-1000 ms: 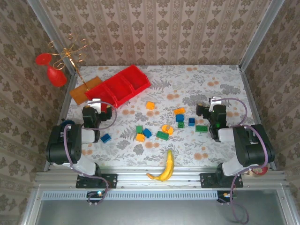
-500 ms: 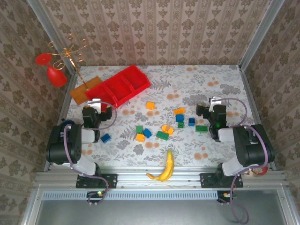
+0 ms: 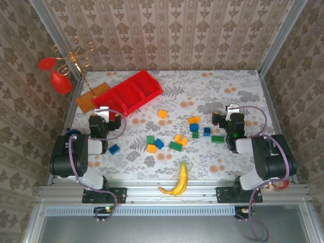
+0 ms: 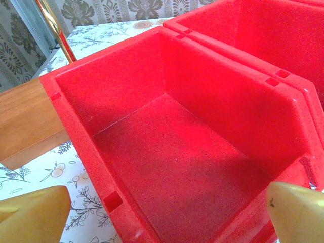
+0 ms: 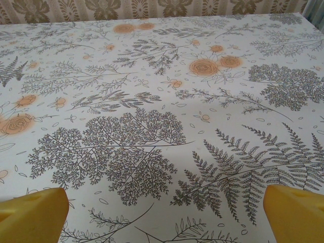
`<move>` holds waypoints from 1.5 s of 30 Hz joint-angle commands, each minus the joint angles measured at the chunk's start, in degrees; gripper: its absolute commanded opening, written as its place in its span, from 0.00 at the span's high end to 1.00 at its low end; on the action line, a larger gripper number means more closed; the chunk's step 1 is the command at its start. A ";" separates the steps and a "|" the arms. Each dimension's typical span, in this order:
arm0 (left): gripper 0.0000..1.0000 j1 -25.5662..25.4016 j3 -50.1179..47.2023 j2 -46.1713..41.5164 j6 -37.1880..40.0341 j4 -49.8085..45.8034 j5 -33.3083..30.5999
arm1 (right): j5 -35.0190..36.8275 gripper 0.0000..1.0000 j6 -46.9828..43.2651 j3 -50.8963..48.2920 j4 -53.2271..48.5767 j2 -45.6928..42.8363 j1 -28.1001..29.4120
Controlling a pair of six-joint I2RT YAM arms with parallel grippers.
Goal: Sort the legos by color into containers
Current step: Rotate the container at the top-center of the table.
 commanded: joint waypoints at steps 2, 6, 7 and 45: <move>0.00 -0.16 0.96 -0.49 1.43 0.16 -0.55 | 1.71 0.00 -0.32 0.77 1.32 -0.01 0.18; 0.00 -0.02 1.09 -0.50 1.30 -0.01 -0.24 | 1.71 0.00 -0.32 0.68 1.41 -0.14 0.20; 0.00 0.17 1.14 -0.42 1.10 -0.10 0.08 | 1.72 0.00 -0.32 0.68 1.41 -0.14 0.20; 0.00 -12.78 22.14 -14.70 -27.55 -47.98 -18.75 | 11.16 0.00 11.52 10.61 -48.17 -26.77 0.28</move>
